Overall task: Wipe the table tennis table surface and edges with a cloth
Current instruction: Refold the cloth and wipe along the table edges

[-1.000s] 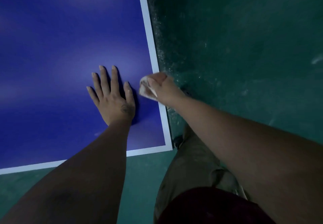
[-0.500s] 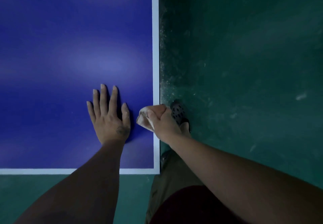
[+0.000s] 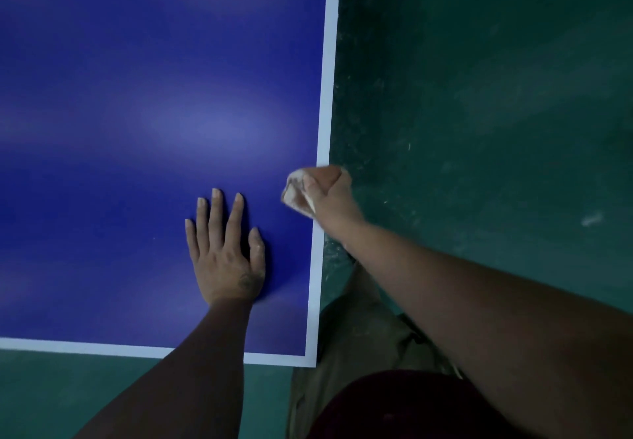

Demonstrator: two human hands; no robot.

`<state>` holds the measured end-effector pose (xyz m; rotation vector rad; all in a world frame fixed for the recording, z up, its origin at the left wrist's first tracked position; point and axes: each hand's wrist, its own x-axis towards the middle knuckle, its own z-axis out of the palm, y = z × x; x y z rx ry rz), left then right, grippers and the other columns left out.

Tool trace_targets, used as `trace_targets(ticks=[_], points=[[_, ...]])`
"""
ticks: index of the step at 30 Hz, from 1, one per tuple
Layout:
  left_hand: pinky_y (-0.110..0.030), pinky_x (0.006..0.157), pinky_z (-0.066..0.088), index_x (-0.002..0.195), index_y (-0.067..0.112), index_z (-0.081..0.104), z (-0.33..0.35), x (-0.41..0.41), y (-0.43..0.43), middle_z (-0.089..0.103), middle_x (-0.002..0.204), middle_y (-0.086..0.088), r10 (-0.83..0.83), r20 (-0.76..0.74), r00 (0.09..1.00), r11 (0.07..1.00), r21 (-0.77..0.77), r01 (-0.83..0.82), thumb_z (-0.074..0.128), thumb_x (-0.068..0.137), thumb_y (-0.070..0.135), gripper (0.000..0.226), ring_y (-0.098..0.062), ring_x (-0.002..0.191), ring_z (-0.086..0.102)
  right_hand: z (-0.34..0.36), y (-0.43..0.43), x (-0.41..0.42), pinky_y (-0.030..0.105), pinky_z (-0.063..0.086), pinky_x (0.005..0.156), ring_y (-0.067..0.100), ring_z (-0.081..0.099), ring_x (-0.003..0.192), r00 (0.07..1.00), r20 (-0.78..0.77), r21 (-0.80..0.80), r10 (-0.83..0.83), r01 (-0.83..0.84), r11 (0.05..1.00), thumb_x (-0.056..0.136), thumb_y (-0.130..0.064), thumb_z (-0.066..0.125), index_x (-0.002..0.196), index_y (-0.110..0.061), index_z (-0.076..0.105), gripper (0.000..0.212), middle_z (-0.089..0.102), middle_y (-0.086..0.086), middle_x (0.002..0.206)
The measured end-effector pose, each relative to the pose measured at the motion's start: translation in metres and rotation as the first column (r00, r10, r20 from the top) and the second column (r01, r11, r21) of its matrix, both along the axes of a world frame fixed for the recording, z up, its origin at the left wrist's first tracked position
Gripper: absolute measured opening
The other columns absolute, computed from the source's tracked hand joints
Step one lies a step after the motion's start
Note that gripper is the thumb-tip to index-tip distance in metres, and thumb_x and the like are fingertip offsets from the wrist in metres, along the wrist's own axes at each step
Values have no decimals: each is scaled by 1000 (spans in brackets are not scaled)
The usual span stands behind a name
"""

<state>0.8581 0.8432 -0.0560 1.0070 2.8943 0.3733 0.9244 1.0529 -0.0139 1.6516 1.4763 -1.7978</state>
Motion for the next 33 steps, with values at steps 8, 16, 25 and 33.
trace_targets(ticks=[8,16,25,33], points=[[-60,135,17,169,25,41,-4,-2,-1,24,181,-3,-1,-5,1000,999,38,1,45,111,40,60,-30,169,18,0,19,-15,36,41,103,36,55,138,989,63,-26,133,-131,991,110,-57,47,159,-6,16,78,51,18,156],[-61,134,19,167,21,44,-5,-1,-3,25,181,-4,-3,11,1000,999,37,3,46,110,39,60,-32,169,19,2,76,-48,46,46,112,39,56,137,989,44,59,142,-144,988,108,-58,53,161,-5,16,83,51,20,156],[-64,133,21,166,18,46,-6,-3,-5,26,181,-4,-3,29,1000,1000,25,2,47,109,39,60,-33,168,21,3,28,-16,57,45,116,44,55,140,971,126,-12,204,-204,979,107,-62,50,164,-15,10,84,52,18,158],[-65,132,21,166,16,45,-6,-3,-5,27,180,-7,-13,32,999,1000,-13,14,45,110,38,61,-35,168,21,3,106,-78,42,47,108,37,57,131,993,-36,25,109,-108,994,110,-32,60,117,-21,49,17,56,21,147]])
